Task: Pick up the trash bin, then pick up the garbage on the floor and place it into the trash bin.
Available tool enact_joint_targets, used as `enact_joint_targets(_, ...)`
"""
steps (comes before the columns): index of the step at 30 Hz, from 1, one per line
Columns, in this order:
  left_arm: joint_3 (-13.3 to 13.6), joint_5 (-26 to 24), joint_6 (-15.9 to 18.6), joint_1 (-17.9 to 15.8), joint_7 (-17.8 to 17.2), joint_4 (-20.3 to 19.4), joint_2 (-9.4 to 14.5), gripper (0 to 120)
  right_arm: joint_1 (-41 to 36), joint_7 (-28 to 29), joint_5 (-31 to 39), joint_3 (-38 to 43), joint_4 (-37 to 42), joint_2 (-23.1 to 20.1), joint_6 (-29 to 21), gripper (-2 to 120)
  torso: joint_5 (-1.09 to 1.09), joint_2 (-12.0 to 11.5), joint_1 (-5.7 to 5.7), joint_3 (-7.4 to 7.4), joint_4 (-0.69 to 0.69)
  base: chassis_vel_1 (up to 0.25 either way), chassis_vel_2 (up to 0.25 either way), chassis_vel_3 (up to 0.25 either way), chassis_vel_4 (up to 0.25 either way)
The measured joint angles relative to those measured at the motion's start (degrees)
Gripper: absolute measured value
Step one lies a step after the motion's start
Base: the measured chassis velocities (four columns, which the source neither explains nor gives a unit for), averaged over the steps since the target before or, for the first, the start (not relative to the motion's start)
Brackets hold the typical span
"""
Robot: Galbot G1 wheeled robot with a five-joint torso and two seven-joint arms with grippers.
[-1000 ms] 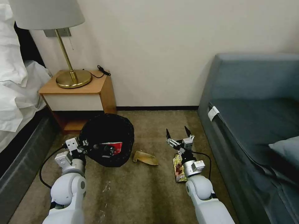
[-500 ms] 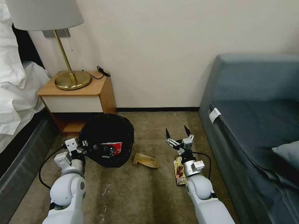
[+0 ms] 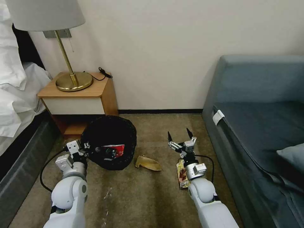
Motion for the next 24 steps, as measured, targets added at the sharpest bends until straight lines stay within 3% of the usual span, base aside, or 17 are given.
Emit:
enact_joint_targets(15, 0.09, 1.27, 0.08, -0.37, -0.03, -0.8, -0.36, 3, 4.61, 0.42, 3.63, -5.64, -6.26, -1.68, -7.01, 100, 0.01, 0.0, 0.0, 0.0, 0.0, 0.0, 0.0, 0.0, 0.0)
enact_joint_targets(24, 0.43, 1.99, 0.13, -0.64, 0.0, 0.33, -0.84, 3, 6.89, 0.73, 4.58, -6.56, -9.73, -2.28, -15.23, 100, 0.0, 0.0, 0.0, 0.0, 0.0, 0.0, 0.0, 0.0, 0.0)
